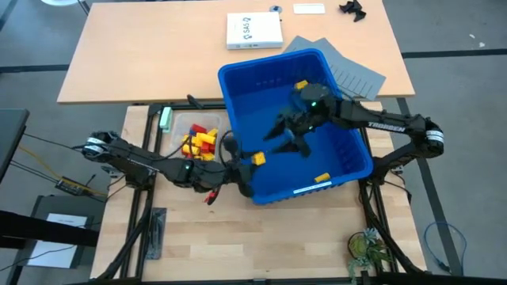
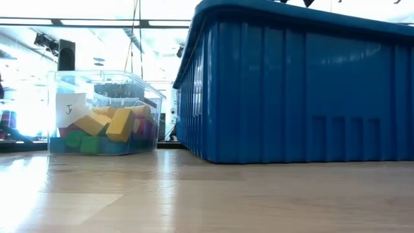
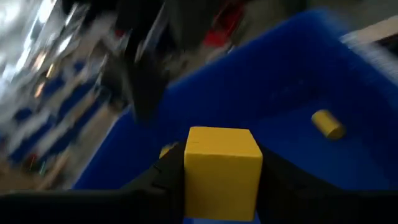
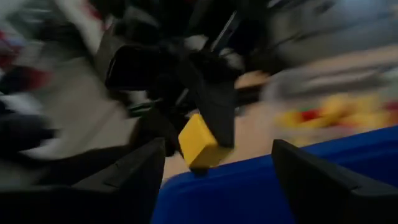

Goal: Sort blocks
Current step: Put the yellow block into the transparent bin

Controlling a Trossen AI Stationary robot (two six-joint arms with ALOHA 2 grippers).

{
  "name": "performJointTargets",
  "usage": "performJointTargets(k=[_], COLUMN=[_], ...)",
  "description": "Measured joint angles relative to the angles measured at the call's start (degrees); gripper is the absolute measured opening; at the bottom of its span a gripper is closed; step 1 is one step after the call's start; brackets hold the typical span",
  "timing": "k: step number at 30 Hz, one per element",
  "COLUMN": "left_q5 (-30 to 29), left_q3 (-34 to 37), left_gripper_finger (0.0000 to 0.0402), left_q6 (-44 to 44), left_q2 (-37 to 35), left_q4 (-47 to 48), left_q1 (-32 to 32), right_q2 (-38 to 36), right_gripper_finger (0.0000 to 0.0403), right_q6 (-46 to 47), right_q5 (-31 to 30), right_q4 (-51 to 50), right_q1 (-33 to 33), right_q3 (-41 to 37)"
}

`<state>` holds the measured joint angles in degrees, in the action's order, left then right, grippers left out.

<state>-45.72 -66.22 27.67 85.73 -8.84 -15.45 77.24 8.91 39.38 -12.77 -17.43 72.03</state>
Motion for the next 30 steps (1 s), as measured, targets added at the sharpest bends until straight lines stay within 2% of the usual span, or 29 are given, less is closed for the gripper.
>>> performJointTargets(k=[4,9,13,17,21,27,30], left_q5=[-6.4,-7.3,-4.2,0.7,1.5,3.7,4.9], left_q3=[0.0,0.0,0.0,0.0,0.0,0.0,0.1], left_gripper_finger=[0.0142,0.0142,0.0142,0.0144,0.0164,0.0199,0.0225], left_q6=[-13.0,-37.3,-54.6,-65.2,-68.7,-69.9,-69.9], left_q2=[-3.9,-10.1,-14.1,-16.3,-16.2,-15.1,-14.8], left_q4=[15.1,41.6,62.2,76.2,81.7,81.3,80.3], left_q1=[1.3,5.7,9.5,13.7,17.4,21.1,22.2], right_q2=[-4.3,-6.3,-5.3,-1.8,2.8,9.4,12.1], right_gripper_finger=[0.0297,0.0290,0.0282,0.0276,0.0270,0.0263,0.0259], right_q6=[-7.6,-16.3,-22.1,-27.0,-33.1,-42.7,-43.2], right_q5=[-13.4,-32.0,-37.9,-40.2,-43.6,-56.5,-58.7], right_q4=[-0.6,-2.2,-4.3,-5.7,-5.9,-6.3,-6.1], right_q1=[-2.6,-5.7,-9.1,-12.4,-14.4,-16.6,-19.3], right_q3=[0.0,0.0,0.0,0.0,0.0,0.0,0.0])
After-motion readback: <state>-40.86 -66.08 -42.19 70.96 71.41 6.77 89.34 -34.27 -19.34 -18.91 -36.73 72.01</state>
